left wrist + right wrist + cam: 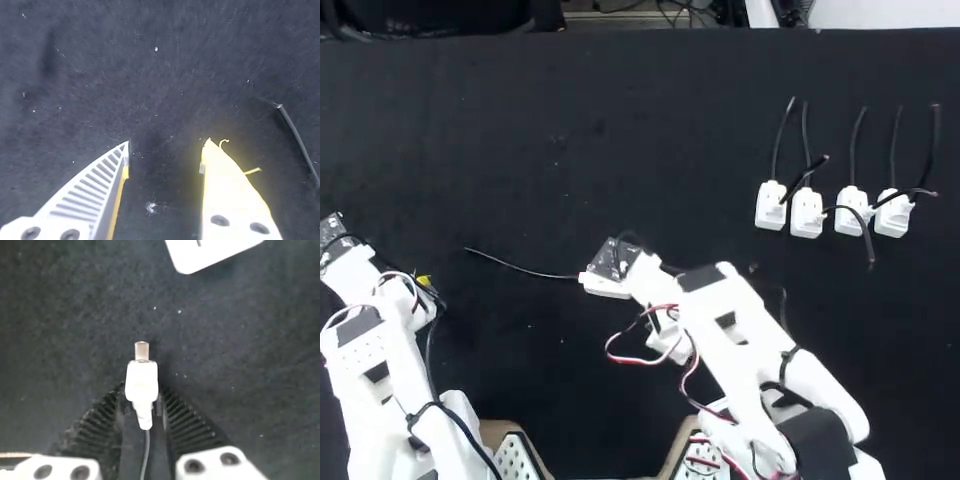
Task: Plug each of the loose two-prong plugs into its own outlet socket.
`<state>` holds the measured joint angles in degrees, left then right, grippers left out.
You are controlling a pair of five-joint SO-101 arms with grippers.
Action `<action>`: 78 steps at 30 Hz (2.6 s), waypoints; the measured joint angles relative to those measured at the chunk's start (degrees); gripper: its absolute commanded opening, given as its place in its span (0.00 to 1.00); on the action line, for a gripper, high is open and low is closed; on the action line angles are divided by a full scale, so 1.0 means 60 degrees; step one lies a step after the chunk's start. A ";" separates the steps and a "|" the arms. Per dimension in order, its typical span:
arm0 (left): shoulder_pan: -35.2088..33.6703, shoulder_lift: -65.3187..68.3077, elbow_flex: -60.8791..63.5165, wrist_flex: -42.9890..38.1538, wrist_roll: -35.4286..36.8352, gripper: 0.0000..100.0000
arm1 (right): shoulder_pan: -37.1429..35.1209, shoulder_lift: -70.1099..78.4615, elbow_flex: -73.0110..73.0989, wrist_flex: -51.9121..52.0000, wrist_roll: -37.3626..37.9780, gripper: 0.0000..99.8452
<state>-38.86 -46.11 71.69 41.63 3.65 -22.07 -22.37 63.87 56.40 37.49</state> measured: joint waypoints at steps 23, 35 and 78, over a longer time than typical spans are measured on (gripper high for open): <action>0.0000 0.0000 0.0132 -0.0322 0.0000 0.23 | 0.0000 -0.0850 0.0410 -0.0205 -0.0835 0.05; 0.0000 0.0000 0.0132 -0.0322 0.0000 0.23 | 0.0000 -0.1040 0.0410 -0.0440 -0.1333 0.09; 0.0029 0.0000 0.0132 -0.0322 0.0000 0.23 | -0.0029 -0.2667 -0.0147 -0.0103 -0.1641 0.01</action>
<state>-38.68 -46.11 72.48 39.69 3.65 -22.24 -38.37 62.99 55.78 27.65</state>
